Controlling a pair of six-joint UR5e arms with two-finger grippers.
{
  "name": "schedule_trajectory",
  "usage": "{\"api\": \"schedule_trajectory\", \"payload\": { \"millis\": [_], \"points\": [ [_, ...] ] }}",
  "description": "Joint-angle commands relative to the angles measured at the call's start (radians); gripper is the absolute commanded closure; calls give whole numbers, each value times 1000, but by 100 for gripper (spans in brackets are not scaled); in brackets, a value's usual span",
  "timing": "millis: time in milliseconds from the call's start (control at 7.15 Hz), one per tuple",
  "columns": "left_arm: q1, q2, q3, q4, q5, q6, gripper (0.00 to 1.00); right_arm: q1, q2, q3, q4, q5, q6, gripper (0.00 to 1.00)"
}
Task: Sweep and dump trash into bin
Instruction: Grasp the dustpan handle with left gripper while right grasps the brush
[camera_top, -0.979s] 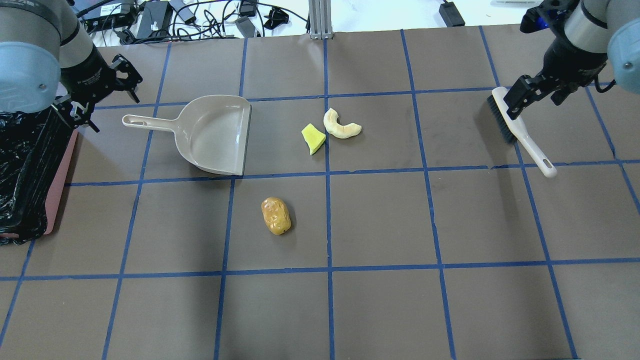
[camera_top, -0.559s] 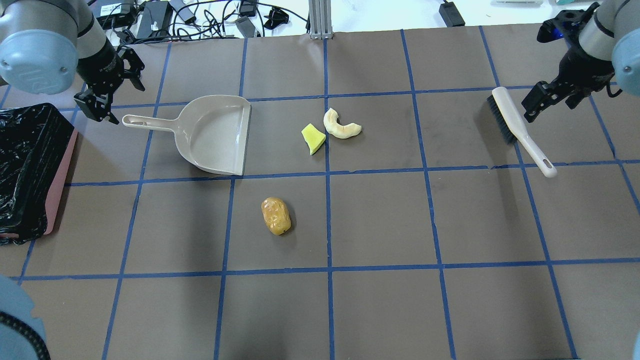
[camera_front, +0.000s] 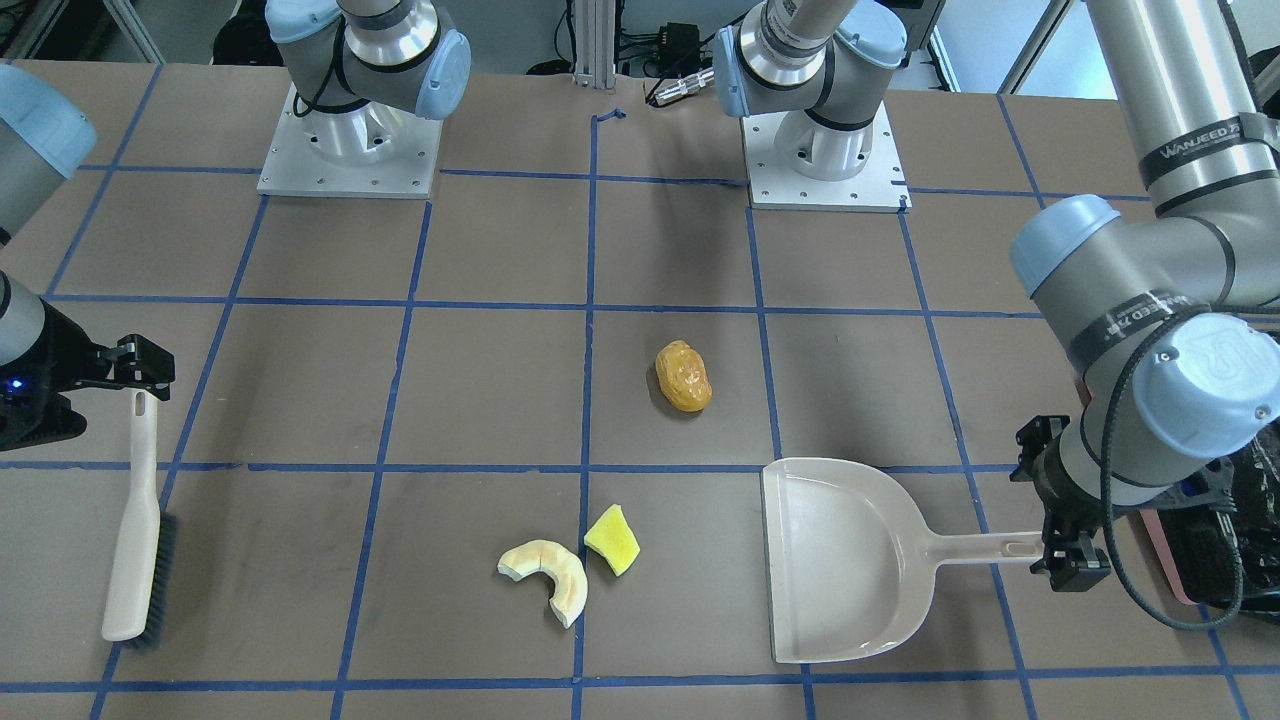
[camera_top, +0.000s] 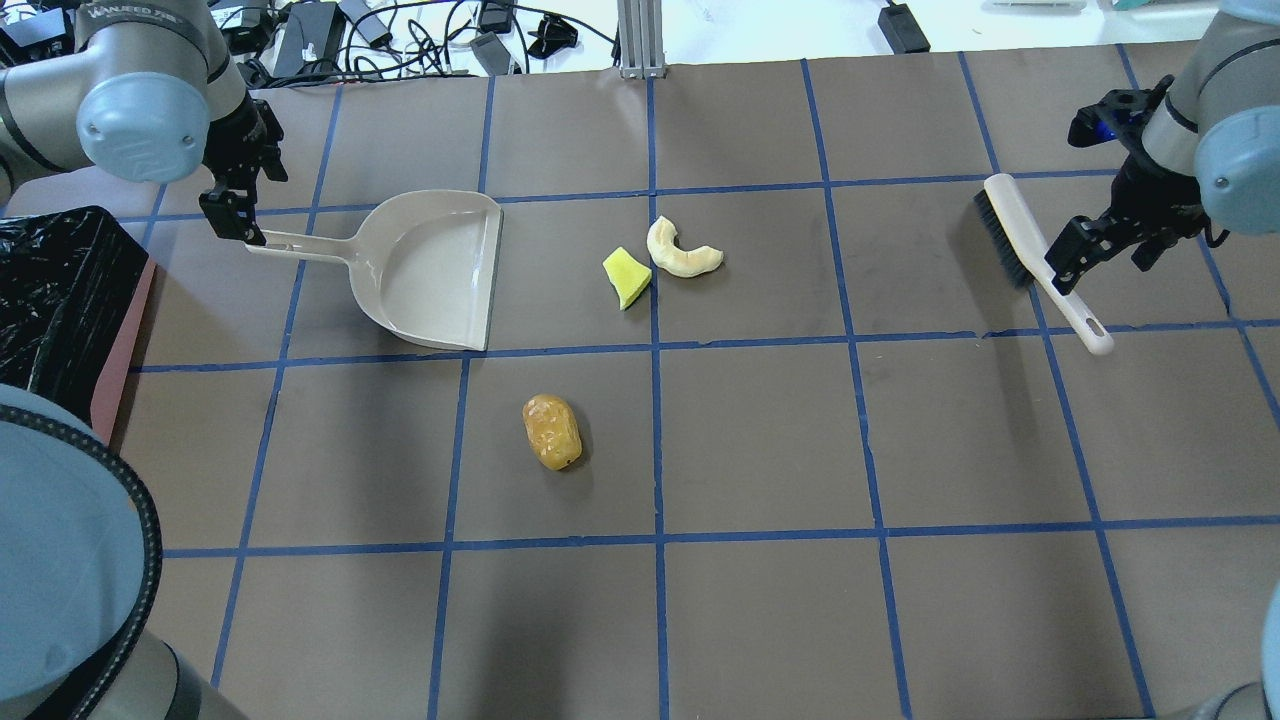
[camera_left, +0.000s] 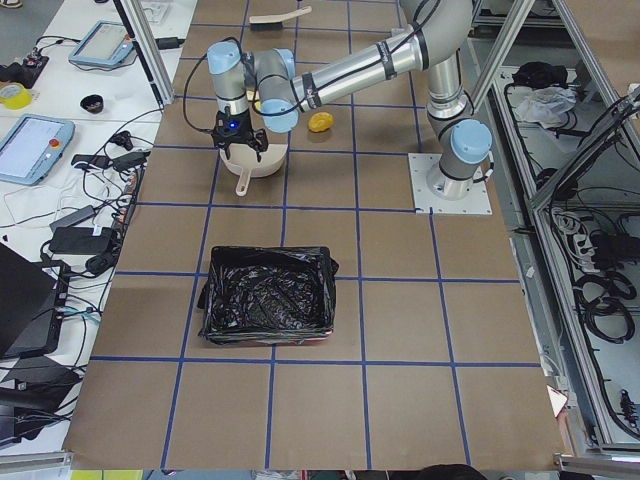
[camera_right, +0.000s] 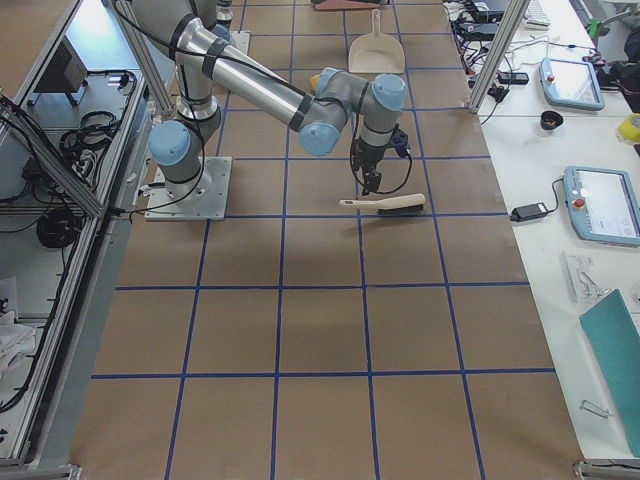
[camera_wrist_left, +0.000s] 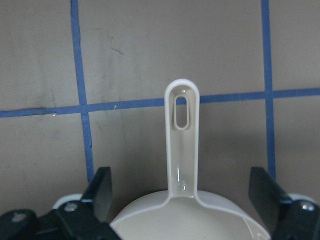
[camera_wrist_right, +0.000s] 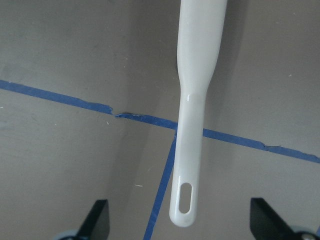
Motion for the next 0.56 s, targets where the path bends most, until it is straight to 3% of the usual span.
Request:
{"api": "schedule_trajectory", "payload": {
  "millis": [0,420],
  "points": [
    [0,-46,28,33,26,-83,6,-3,43,32,-59,-27,1,0],
    [-56,-97,61,33,10,-164,10,-14,54,115,-127,-31,33,0]
  ]
}}
